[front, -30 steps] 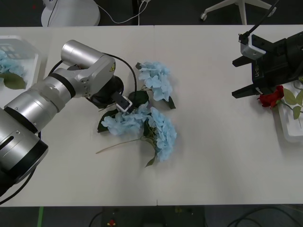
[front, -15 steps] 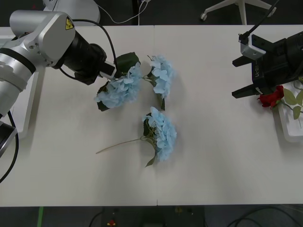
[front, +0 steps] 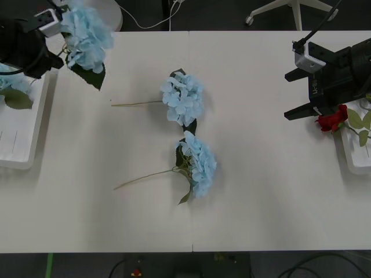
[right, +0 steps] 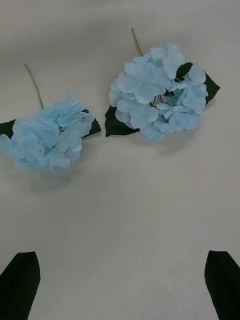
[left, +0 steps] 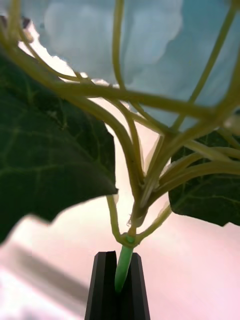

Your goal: Put the red flowers into the right box and the blue flowers into the left box

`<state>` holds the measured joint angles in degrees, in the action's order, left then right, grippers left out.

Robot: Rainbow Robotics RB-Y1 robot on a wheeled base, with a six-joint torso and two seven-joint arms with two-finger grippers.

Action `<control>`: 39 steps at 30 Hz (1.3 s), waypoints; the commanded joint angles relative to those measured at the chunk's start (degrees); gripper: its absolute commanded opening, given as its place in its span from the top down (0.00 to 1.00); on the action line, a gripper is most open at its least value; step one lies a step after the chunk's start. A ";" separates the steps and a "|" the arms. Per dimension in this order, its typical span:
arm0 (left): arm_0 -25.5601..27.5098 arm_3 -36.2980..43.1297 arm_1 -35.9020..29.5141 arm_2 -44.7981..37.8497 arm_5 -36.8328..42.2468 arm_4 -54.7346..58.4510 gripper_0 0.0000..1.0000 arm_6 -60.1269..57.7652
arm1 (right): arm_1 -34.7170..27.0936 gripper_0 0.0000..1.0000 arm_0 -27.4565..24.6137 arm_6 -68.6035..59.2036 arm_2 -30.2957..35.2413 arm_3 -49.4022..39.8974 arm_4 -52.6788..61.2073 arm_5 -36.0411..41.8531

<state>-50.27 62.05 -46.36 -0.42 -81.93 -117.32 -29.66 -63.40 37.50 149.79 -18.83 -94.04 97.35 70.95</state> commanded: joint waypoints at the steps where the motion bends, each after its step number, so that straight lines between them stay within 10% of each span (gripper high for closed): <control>1: 4.48 5.19 -6.99 -5.73 0.28 0.07 1.00 -11.39 | -2.70 0.05 2.40 2.09 -0.33 -1.32 0.56 -0.28; 17: 14.94 4.57 -12.26 -11.36 9.86 -15.84 1.00 -47.86 | -2.70 0.05 2.40 2.09 -0.33 -1.32 0.56 -0.28; 39: 14.94 -15.29 -10.68 2.53 27.62 -15.57 1.00 -49.97 | -2.70 0.05 2.40 2.09 -0.33 -1.32 0.56 -0.28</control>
<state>-35.12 48.05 -55.51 0.87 -56.05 -133.93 -79.29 -63.43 37.57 149.81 -18.84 -94.07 97.37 70.95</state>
